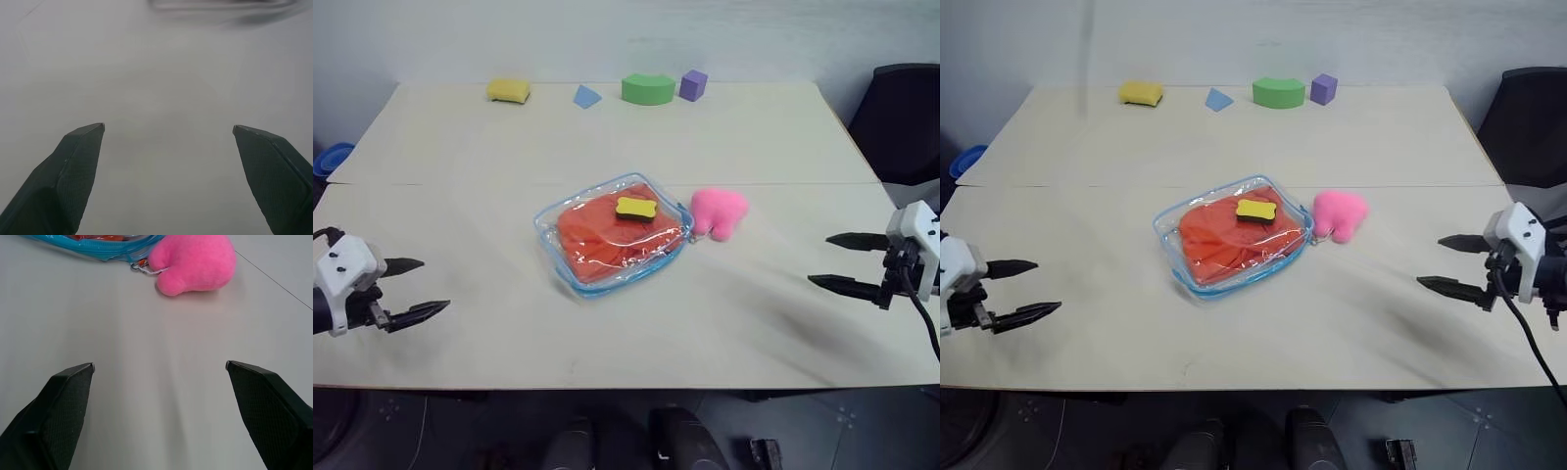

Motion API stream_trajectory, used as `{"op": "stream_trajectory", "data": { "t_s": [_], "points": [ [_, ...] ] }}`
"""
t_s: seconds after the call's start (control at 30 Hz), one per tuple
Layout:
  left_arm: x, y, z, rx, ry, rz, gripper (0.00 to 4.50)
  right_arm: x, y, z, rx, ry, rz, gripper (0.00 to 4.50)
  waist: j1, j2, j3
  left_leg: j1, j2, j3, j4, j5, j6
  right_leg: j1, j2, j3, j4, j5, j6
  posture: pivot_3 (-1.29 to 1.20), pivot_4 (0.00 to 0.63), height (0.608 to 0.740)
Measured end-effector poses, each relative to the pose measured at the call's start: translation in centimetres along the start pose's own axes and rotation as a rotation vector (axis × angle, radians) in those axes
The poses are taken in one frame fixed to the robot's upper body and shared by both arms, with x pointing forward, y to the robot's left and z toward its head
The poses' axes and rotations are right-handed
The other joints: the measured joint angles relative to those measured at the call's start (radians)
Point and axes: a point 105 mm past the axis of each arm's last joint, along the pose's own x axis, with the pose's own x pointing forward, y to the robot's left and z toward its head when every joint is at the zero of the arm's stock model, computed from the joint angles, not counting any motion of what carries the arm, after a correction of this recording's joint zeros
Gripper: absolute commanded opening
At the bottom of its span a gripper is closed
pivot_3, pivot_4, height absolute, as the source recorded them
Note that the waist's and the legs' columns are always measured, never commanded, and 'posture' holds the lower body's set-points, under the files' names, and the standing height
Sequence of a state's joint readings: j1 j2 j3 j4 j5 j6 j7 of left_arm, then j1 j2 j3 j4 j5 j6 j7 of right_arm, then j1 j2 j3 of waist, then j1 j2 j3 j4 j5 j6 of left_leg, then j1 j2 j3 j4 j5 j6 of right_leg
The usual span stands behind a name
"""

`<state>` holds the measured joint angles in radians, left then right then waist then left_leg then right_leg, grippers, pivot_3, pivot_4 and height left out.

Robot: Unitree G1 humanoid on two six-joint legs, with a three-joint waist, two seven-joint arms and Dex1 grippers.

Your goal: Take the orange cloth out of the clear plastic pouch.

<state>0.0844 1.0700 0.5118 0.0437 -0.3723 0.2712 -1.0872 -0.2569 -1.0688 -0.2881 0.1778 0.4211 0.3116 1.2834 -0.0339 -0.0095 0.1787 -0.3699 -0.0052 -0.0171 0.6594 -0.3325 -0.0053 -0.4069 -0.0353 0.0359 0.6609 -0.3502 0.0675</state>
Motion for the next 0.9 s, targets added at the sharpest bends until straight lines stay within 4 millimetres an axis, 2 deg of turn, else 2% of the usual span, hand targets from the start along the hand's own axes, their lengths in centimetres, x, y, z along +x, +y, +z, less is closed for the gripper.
{"op": "stream_trajectory", "data": {
  "t_s": [0.37, 0.6, 0.9],
  "points": [
    [0.6, -0.3, 0.2, -0.006, -0.023, 0.021, 4.48, 0.6, 0.7, 0.5, -0.017, 0.021, -0.008, 4.5, 0.005, 0.0, 0.0, 0.0, 0.0, 0.0, 0.0, 0.0, 0.0, 0.0, 0.0, 0.0, 0.0, 0.0, 0.0, 0.0, 0.15, 0.74],
    [0.9, -0.1, 1.5, 0.01, -0.06, 0.026, 4.48, 1.1, 0.8, 1.0, -0.032, 0.007, -0.029, 4.5, 0.005, 0.0, 0.0, -0.001, 0.0, 0.0, 0.001, 0.0, 0.0, 0.0, 0.0, 0.0, 0.001, 0.0, 0.0, 0.0, 0.15, 0.74],
    [2.9, -1.1, 3.3, -0.023, -0.138, -0.042, 4.48, 1.8, 2.0, 2.1, 0.007, -0.022, 0.016, 4.5, 0.006, 0.0, 0.0, -0.001, 0.0, 0.0, 0.002, 0.0, 0.0, 0.0, 0.0, 0.0, 0.002, 0.0, 0.0, 0.0, 0.15, 0.74]
  ]
}}
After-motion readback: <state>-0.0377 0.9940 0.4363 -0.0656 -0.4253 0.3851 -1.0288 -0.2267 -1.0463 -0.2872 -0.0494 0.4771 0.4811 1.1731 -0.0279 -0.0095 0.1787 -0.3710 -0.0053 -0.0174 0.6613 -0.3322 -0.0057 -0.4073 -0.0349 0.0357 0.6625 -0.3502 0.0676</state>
